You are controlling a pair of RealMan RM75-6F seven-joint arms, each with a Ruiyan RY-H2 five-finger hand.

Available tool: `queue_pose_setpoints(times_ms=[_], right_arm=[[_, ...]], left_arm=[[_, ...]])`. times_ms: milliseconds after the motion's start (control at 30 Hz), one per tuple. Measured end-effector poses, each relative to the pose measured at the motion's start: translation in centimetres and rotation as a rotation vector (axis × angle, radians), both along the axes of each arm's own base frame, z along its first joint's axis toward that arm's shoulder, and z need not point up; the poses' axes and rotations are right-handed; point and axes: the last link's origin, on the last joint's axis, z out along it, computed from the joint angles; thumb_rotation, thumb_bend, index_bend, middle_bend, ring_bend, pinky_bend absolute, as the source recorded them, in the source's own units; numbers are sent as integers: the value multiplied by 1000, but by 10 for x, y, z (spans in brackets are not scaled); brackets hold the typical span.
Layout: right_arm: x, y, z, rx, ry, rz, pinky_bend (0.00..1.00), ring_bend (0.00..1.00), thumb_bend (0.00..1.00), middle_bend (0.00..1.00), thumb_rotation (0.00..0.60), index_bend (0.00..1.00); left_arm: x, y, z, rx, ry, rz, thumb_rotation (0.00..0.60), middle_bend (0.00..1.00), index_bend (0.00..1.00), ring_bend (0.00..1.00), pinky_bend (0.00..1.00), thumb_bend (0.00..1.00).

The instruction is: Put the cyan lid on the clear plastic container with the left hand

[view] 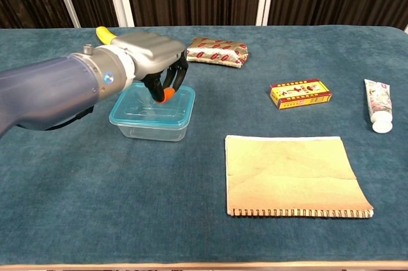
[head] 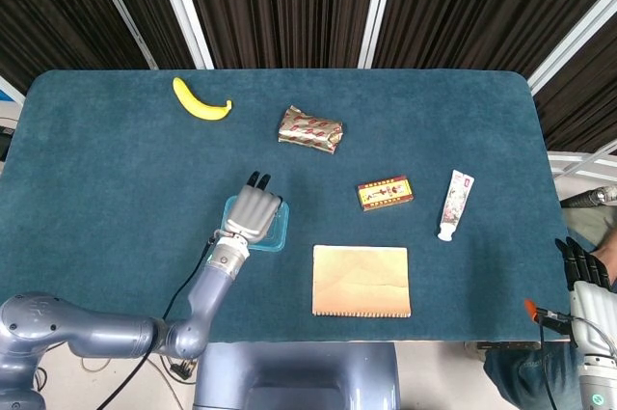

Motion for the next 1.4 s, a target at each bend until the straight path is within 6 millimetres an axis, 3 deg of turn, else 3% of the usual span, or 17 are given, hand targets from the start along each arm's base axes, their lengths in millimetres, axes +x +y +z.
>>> queue_pose_setpoints(times_ms=[467, 1400], right_arm=[[0, 0, 0, -1, -1, 2, 0, 0, 268, 0, 600, 33], [0, 0, 1, 0, -5, -3, 0, 0, 268, 0, 600, 33]], left_arm=[[-10, -25, -3, -67, 13, -46, 600, 535, 592, 122, 117, 509], [-8, -37, -14, -97, 41, -67, 600, 534, 592, 122, 107, 509]])
